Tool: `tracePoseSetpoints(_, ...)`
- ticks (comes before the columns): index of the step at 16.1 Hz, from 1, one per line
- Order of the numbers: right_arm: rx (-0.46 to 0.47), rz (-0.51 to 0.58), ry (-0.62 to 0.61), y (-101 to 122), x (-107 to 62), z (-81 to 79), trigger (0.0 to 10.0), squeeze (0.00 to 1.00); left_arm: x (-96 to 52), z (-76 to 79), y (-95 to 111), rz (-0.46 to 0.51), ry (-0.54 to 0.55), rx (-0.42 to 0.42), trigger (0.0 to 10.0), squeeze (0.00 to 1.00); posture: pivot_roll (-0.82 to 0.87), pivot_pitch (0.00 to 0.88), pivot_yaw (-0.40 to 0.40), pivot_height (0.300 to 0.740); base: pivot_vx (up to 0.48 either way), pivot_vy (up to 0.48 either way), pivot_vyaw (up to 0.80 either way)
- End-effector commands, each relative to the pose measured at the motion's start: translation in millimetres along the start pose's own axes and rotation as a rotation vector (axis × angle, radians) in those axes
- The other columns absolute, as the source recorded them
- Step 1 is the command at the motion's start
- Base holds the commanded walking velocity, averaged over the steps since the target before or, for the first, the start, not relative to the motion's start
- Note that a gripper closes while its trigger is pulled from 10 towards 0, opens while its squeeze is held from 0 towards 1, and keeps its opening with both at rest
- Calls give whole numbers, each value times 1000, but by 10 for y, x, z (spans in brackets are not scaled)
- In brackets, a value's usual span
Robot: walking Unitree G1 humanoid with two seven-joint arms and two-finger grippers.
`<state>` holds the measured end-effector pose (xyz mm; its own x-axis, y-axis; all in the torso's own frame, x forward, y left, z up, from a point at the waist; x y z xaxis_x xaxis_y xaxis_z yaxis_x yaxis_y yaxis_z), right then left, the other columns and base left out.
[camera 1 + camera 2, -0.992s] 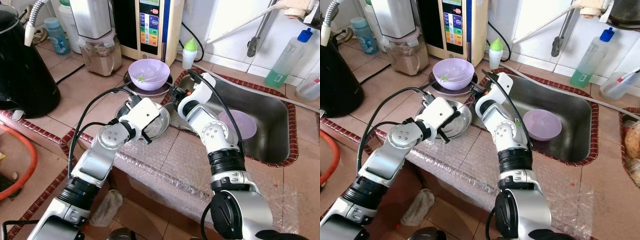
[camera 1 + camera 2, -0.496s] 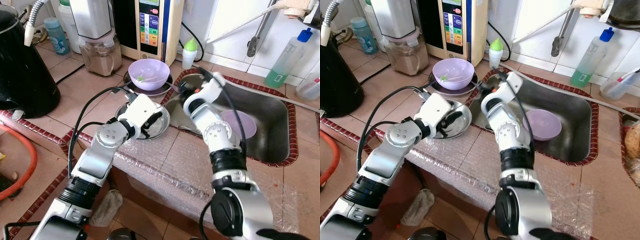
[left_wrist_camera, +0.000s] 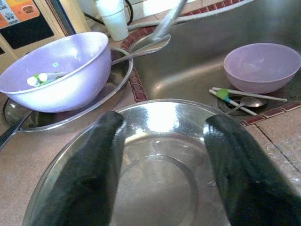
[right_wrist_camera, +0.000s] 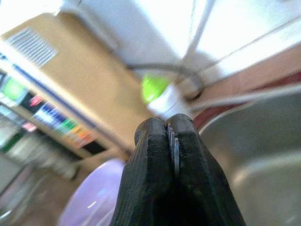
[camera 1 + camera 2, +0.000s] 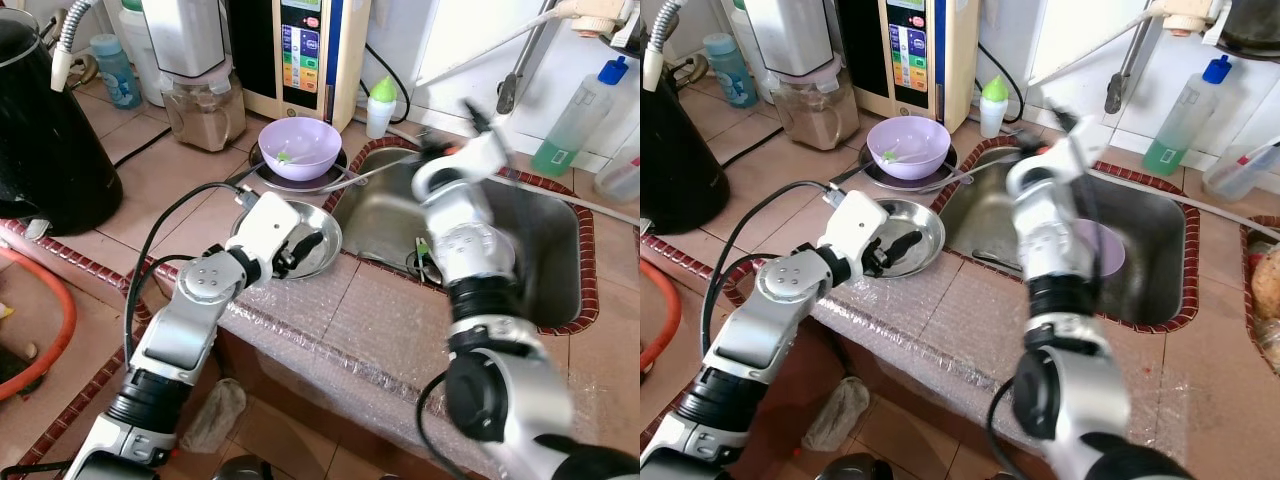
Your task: Kitchen organization
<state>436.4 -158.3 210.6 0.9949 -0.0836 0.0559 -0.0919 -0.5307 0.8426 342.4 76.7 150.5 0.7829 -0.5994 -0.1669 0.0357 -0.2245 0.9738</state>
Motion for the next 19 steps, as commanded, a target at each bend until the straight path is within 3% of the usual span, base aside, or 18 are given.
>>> tracePoseSetpoints(1,-18,34,-33,97,23,60,0,0,-35,-20,34,10,6,0,10000,1000,88,1,-15,740,0,0,0)
tracePoseSetpoints(2,-54,44,-46,127,27,122,0,0,-44,-26,25,9,8,0,10000,1000,89,1,-14,740,0,0,0)
tracePoseSetpoints(3,-219,93,-99,227,16,343,0,0,-65,-40,3,2,13,1,10000,1000,90,1,-14,740,0,0,0)
tracePoseSetpoints(4,-312,116,-113,253,-6,436,0,0,-73,-42,-4,-1,15,1,10000,1000,92,0,-13,740,0,0,0)
tracePoseSetpoints(5,-319,119,-113,252,-10,450,0,0,-74,-42,-5,-2,15,1,10000,1000,92,0,-13,740,0,0,0)
tracePoseSetpoints(7,-417,126,-130,224,-40,544,0,0,-85,-44,-7,-4,16,1,10000,1000,93,0,-11,740,0,0,0)
tracePoseSetpoints(8,-526,130,-128,147,-80,608,0,0,-92,-41,-14,-7,14,1,10000,1000,93,1,-9,740,0,0,0)
tracePoseSetpoints(9,-556,130,-124,119,-92,617,0,0,-93,-40,-16,-9,13,1,10000,1000,93,1,-8,740,0,0,0)
tracePoseSetpoints(12,-688,17,-140,-262,-228,840,0,0,-106,-3,-51,-29,-10,-7,10000,1000,100,5,-5,740,0,0,0)
tracePoseSetpoints(14,-719,-42,-134,-439,-296,923,0,0,-126,32,-96,-52,-31,-9,10000,1000,101,7,-3,740,0,0,0)
tracePoseSetpoints(15,-750,-74,-131,-525,-325,961,3333,0,-133,52,-114,-61,-40,-10,10000,1000,101,8,-4,740,0,0,0)
tracePoseSetpoints(16,-776,-104,-129,-592,-348,993,7922,0,-134,64,-124,-69,-46,-10,10000,1000,101,8,-4,740,0,0,0)
tracePoseSetpoints(17,-755,-141,-136,-661,-374,1041,10000,0,-131,74,-128,-73,-51,-2,10000,1000,101,9,-4,740,0,0,0)
tracePoseSetpoints(18,-741,-164,-146,-702,-392,1074,10000,1000,-129,87,-127,-77,-59,0,10000,1000,102,9,-4,740,0,0,0)
tracePoseSetpoints(19,-732,-168,-146,-712,-394,1077,10000,1000,-129,94,-124,-78,-62,-9,10000,1000,102,9,-5,740,0,0,0)
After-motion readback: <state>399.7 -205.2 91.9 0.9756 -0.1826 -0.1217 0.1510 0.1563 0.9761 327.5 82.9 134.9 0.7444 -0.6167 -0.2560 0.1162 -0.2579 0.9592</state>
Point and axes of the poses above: a point about 5 cm out from each wrist's last joint towards the gripper, its own x axis pointing out of the wrist towards the gripper, its own y axis along the axis of the wrist's last joint, z = x × y, the point moved 4 cm from there along x, pointing out of the wrist towards the gripper, and after that the axes turned 9 degrees about -x, right-handed, at the moved point
